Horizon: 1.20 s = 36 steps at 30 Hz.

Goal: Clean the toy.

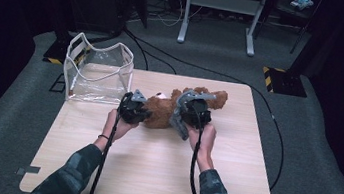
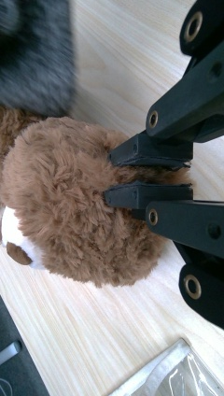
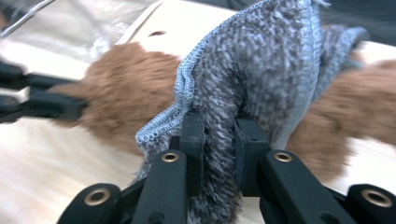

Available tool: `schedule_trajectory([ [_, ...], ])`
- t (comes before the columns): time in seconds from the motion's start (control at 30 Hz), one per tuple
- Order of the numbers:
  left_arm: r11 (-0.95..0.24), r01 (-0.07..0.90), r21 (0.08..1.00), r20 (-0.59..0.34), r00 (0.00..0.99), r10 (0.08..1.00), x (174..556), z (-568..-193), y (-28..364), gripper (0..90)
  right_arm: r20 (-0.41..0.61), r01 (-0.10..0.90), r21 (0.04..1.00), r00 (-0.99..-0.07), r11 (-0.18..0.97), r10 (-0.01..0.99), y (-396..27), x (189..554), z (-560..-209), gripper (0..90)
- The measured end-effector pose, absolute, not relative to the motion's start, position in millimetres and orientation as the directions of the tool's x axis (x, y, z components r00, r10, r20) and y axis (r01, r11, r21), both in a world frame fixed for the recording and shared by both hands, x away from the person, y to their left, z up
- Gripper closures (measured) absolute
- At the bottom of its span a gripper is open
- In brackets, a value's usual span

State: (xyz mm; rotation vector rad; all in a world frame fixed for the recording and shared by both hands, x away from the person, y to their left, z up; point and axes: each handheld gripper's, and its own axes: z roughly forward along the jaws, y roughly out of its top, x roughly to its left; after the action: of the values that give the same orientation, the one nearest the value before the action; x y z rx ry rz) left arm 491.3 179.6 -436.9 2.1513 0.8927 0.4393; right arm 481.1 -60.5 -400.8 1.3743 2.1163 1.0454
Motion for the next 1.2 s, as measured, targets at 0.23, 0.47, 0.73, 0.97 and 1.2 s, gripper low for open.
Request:
schedule_trajectory([
  [0.23,-0.480,0.462,0.746,0.028,0.698,0.715,493,-435,179,81.4,0.062,0.581,0.764,-0.501,0.282,0.863,-60,462,-414,77.1],
  [0.47,-0.469,0.468,0.749,0.015,0.696,0.718,495,-435,179,81.4,0.080,0.576,0.711,-0.636,0.403,0.767,-20,449,-454,77.1],
  [0.73,-0.471,0.468,0.748,0.007,0.704,0.711,495,-436,181,81.5,0.060,0.580,0.682,-0.652,0.445,0.756,3,461,-466,77.2],
  [0.97,-0.470,0.464,0.751,0.003,0.709,0.705,496,-436,182,81.4,0.068,0.657,0.669,-0.518,0.346,0.853,-42,477,-465,77.2],
  [1.2,-0.473,0.462,0.750,0.003,0.713,0.701,496,-437,182,81.4,0.060,0.711,0.652,-0.393,0.262,0.918,-96,485,-464,77.2],
])
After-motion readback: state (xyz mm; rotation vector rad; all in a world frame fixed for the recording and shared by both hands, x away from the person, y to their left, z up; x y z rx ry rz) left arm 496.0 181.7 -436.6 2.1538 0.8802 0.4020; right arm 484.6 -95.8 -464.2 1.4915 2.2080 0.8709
